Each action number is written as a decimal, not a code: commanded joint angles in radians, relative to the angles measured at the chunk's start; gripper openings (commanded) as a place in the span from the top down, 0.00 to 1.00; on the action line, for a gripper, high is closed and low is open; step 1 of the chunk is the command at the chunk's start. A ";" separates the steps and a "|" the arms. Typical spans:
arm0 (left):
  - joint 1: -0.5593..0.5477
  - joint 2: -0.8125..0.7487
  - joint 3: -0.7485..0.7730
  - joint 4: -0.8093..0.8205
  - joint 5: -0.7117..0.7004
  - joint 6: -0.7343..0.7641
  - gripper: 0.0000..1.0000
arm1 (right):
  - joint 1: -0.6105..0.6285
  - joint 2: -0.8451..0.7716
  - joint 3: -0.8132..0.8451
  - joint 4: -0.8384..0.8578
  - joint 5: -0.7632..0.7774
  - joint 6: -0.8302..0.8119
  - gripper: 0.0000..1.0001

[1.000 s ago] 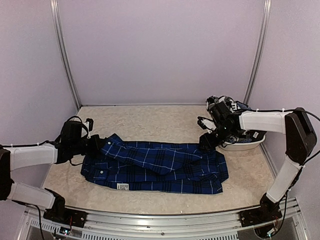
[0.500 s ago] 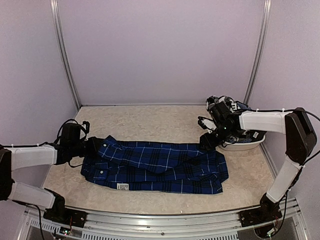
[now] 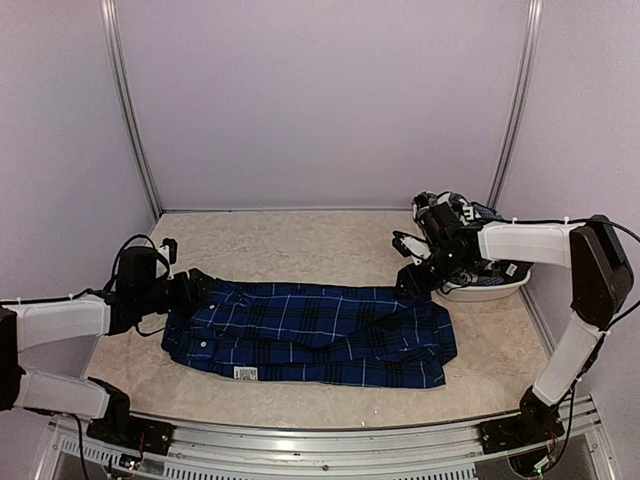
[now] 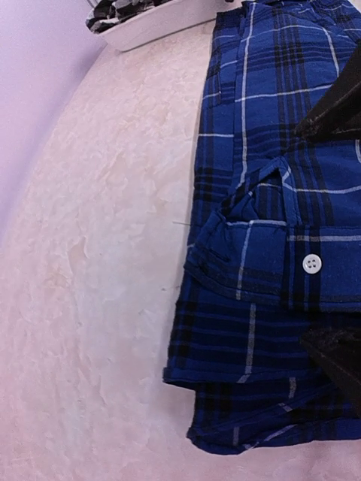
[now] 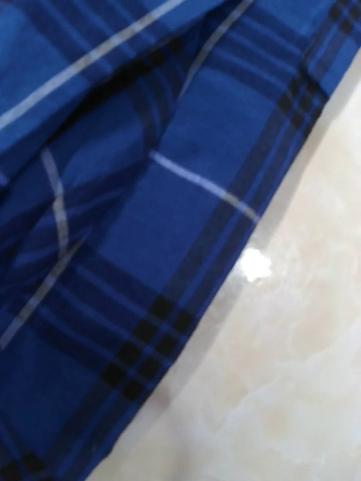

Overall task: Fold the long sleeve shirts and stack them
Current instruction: Turn over the rectangle-folded shirt at the center of the board.

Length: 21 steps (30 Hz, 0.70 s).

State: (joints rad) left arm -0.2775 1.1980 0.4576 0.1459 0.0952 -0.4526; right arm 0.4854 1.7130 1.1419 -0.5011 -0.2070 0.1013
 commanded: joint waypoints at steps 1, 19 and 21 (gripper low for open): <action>-0.049 -0.069 -0.030 0.119 0.002 -0.001 0.15 | 0.027 0.031 0.004 0.041 -0.034 0.016 0.48; -0.217 0.176 -0.029 0.274 -0.036 -0.039 0.12 | 0.033 -0.016 -0.166 0.075 0.120 0.072 0.50; -0.219 0.173 -0.029 0.270 -0.054 -0.034 0.12 | 0.033 -0.068 -0.178 0.087 0.095 0.070 0.46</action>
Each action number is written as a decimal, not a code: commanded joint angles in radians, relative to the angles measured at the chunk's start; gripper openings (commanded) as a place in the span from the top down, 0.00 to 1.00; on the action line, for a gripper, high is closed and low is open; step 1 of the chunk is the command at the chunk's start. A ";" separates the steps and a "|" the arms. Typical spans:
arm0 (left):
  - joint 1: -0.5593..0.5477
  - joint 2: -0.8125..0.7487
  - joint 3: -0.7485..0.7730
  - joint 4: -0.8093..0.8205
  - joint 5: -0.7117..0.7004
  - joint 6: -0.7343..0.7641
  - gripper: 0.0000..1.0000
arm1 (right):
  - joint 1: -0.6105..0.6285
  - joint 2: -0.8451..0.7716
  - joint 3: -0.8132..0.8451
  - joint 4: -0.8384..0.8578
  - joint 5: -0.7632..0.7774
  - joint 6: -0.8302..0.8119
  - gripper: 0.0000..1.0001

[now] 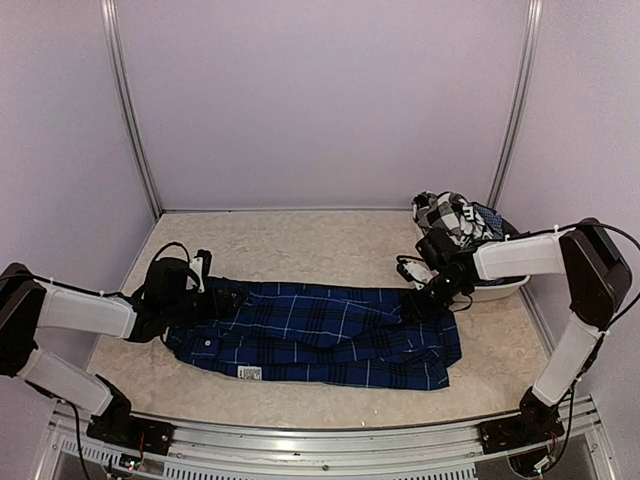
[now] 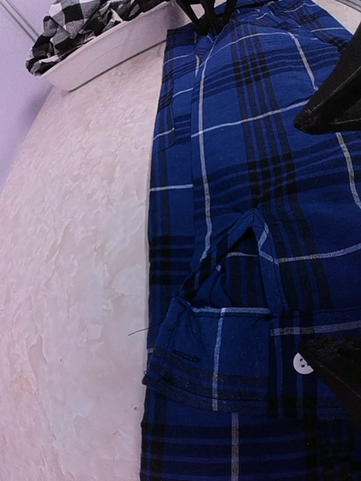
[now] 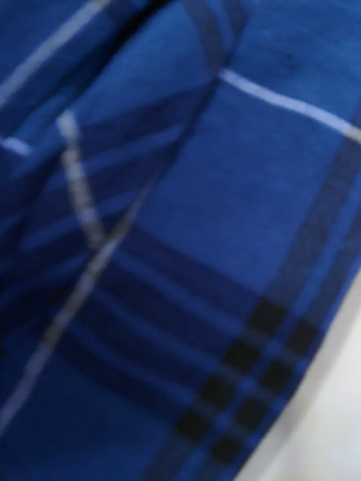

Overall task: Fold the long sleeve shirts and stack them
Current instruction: Turn over the rectangle-folded shirt at the center of the board, then rotate the rectangle-folded shirt at the center of the board.

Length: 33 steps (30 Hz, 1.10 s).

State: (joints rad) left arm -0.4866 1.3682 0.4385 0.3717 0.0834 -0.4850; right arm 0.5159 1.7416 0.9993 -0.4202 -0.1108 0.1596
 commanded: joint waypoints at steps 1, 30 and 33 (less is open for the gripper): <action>-0.011 -0.002 -0.010 0.039 -0.055 -0.001 0.11 | 0.002 -0.120 -0.041 0.009 -0.012 0.012 0.45; -0.049 -0.518 -0.032 -0.125 -0.373 0.012 0.01 | 0.056 0.122 0.080 0.083 0.049 0.000 0.45; -0.048 -0.535 -0.029 -0.111 -0.329 0.033 0.01 | 0.057 0.217 0.205 0.073 0.070 -0.040 0.44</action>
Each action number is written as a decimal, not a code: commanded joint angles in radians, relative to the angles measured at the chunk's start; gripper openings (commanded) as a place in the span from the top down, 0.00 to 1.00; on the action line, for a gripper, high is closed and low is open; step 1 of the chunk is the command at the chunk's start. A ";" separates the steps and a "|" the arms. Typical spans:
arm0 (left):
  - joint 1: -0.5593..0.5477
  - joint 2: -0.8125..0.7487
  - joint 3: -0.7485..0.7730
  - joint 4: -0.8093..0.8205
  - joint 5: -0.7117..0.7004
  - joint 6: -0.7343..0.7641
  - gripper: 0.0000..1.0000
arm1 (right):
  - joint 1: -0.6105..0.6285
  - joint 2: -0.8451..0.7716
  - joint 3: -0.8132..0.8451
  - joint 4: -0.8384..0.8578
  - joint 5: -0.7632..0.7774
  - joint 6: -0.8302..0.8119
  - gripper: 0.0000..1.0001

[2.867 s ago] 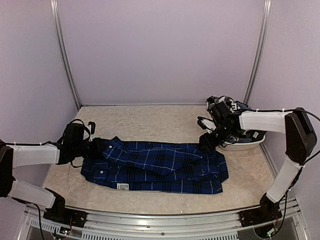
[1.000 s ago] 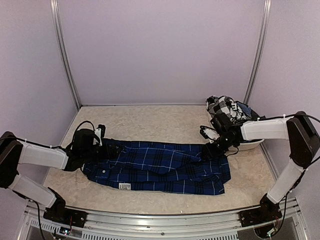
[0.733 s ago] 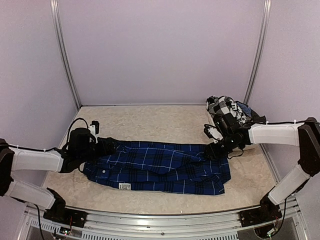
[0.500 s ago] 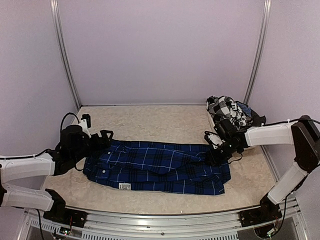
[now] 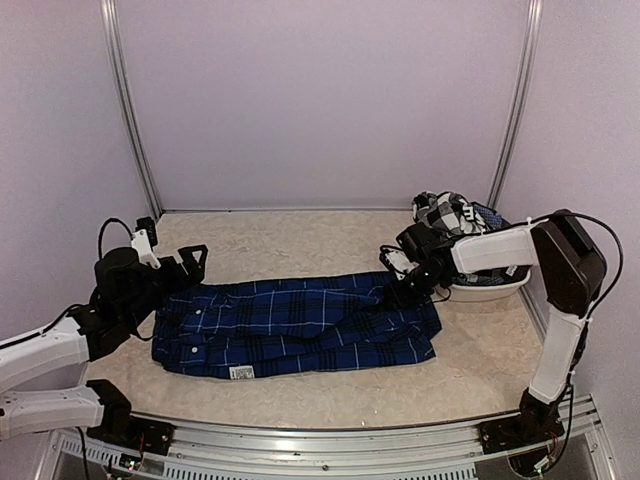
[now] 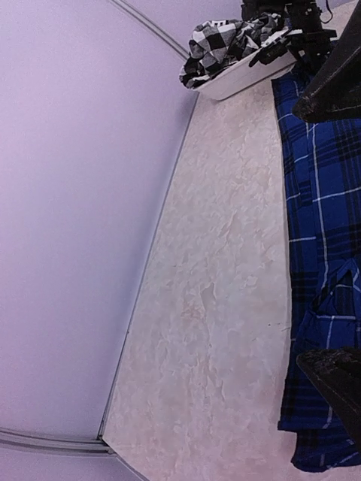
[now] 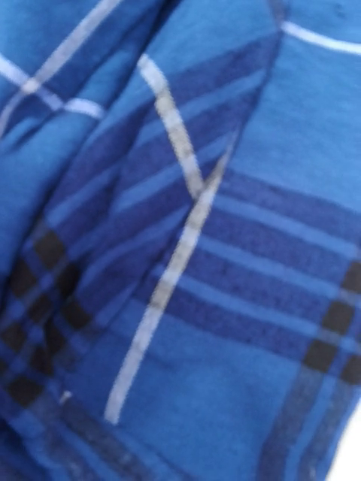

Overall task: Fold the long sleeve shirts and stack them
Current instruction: Rotate the rectangle-folded shirt at the center of the board.

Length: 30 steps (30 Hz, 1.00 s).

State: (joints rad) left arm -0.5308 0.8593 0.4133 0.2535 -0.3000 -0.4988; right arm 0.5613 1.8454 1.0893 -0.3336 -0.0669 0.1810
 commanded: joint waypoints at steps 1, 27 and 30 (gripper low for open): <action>-0.002 -0.027 0.003 0.000 0.064 0.040 0.01 | 0.011 0.146 0.153 -0.015 0.036 -0.075 0.44; 0.037 -0.135 -0.033 0.017 0.063 -0.097 0.01 | -0.074 0.308 0.724 0.002 0.136 -0.266 0.18; 0.043 -0.102 -0.021 0.015 0.075 -0.095 0.01 | -0.071 0.229 0.641 0.022 0.114 -0.252 0.16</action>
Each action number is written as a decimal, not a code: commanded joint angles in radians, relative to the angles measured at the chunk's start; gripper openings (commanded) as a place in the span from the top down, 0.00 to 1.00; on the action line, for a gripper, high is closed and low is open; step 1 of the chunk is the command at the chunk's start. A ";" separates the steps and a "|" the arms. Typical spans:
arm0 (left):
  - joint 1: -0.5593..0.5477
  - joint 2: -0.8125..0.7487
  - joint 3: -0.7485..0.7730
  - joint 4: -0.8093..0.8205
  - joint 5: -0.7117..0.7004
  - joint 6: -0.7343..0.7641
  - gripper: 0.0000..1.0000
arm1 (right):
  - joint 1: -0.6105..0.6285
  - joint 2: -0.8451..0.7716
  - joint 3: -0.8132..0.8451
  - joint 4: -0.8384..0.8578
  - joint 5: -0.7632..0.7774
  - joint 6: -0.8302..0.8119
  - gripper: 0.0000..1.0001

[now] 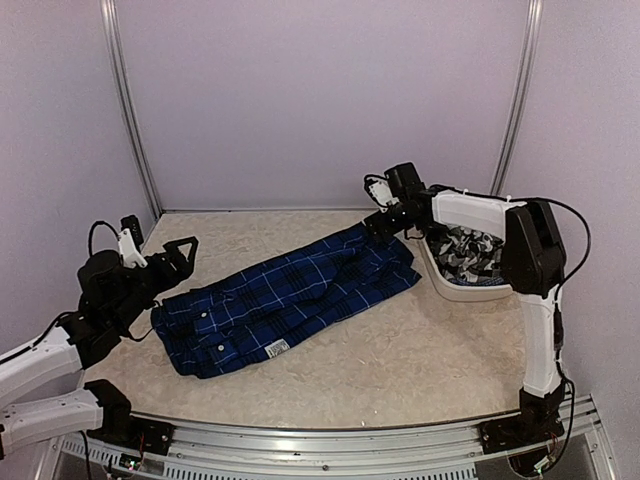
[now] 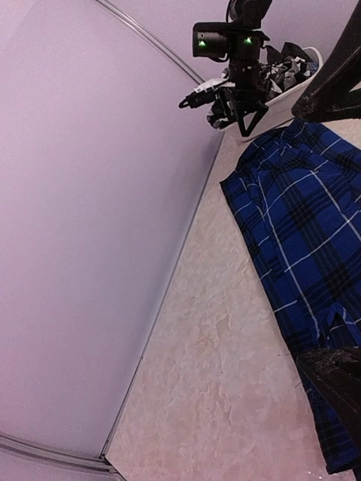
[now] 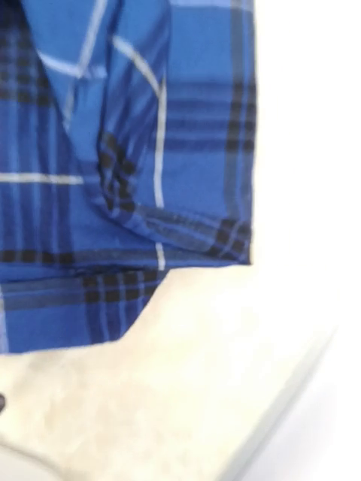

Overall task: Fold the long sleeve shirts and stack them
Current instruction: Rotate the rectangle-folded shirt at the center of the board.

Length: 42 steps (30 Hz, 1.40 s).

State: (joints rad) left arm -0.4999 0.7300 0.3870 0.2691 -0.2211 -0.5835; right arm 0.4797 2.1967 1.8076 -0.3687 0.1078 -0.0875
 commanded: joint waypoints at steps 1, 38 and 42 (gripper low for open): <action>0.012 0.042 0.012 -0.005 -0.001 -0.007 0.01 | 0.013 -0.146 -0.102 0.062 -0.064 0.019 0.15; 0.027 0.596 0.022 -0.125 0.181 -0.131 0.01 | 0.074 -0.633 -0.714 0.181 -0.182 0.218 0.15; 0.003 0.631 0.028 -0.130 0.209 -0.136 0.01 | 0.074 -0.645 -0.735 0.179 -0.166 0.216 0.15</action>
State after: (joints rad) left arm -0.4816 1.3273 0.4065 0.1474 -0.0559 -0.7132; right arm 0.5438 1.6024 1.0954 -0.2001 -0.0696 0.1215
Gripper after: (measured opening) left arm 0.990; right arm 0.850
